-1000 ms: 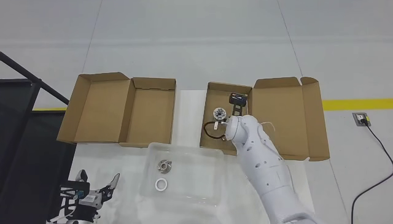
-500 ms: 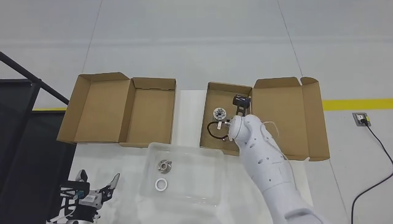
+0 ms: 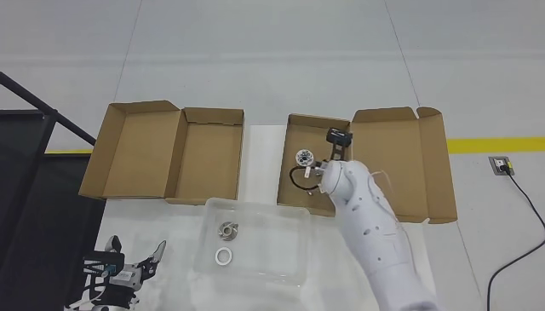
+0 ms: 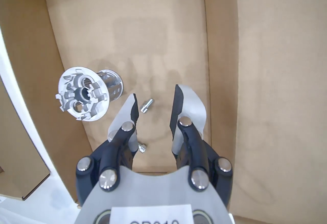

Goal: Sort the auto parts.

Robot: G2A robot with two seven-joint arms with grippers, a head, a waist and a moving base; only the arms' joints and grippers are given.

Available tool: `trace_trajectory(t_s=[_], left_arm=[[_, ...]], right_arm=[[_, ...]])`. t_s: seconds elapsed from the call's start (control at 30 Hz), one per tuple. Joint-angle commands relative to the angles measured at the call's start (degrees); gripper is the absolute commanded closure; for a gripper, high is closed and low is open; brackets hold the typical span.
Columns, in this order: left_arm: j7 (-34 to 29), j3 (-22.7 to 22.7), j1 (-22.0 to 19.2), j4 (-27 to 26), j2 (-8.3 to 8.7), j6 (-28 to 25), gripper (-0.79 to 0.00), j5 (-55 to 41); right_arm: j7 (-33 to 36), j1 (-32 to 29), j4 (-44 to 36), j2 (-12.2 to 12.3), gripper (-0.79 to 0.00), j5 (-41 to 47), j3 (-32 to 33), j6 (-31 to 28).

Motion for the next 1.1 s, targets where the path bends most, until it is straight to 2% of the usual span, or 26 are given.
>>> trace_trajectory(t_s=[0.0,0.23,0.47,0.63,0.8,0.83,0.87,0.9,1.07], left_arm=[[0.0,0.0,0.0,0.0,0.00,0.0,-0.785,0.0],[0.0,0.0,0.0,0.0,0.00,0.0,-0.785,0.0],[0.0,0.0,0.0,0.0,0.00,0.0,-0.785,0.0],[0.0,0.0,0.0,0.0,0.00,0.0,-0.785,0.0],[0.0,0.0,0.0,0.0,0.00,0.0,-0.785,0.0],[0.0,0.0,0.0,0.0,0.00,0.0,-0.785,0.0],[0.0,0.0,0.0,0.0,0.00,0.0,-0.785,0.0],[0.0,0.0,0.0,0.0,0.00,0.0,-0.785,0.0],[0.0,0.0,0.0,0.0,0.00,0.0,-0.785,0.0]], right_arm=[[1.4,-2.5,-5.5,0.3,-0.320,0.0,0.4,-1.7],[8.0,-13.9,-28.1,1.4,-0.336,-0.9,-0.5,-8.9],[15.3,-23.0,-46.7,1.8,-0.342,-4.8,-8.1,-17.1],[19.7,-24.0,-50.2,1.6,-0.351,-7.7,-16.5,-22.0],[22.2,-21.6,-46.8,0.7,-0.382,-7.7,-23.5,-23.7],[21.7,-20.9,-45.7,0.5,-0.468,-7.6,-24.4,-22.7],[21.4,-20.3,-44.4,0.2,-0.690,-7.2,-25.3,-21.7],[21.4,-20.3,-44.4,0.2,-0.785,-7.2,-25.3,-21.7],[21.4,-20.3,-44.4,0.2,-0.785,-7.2,-25.3,-21.7]])
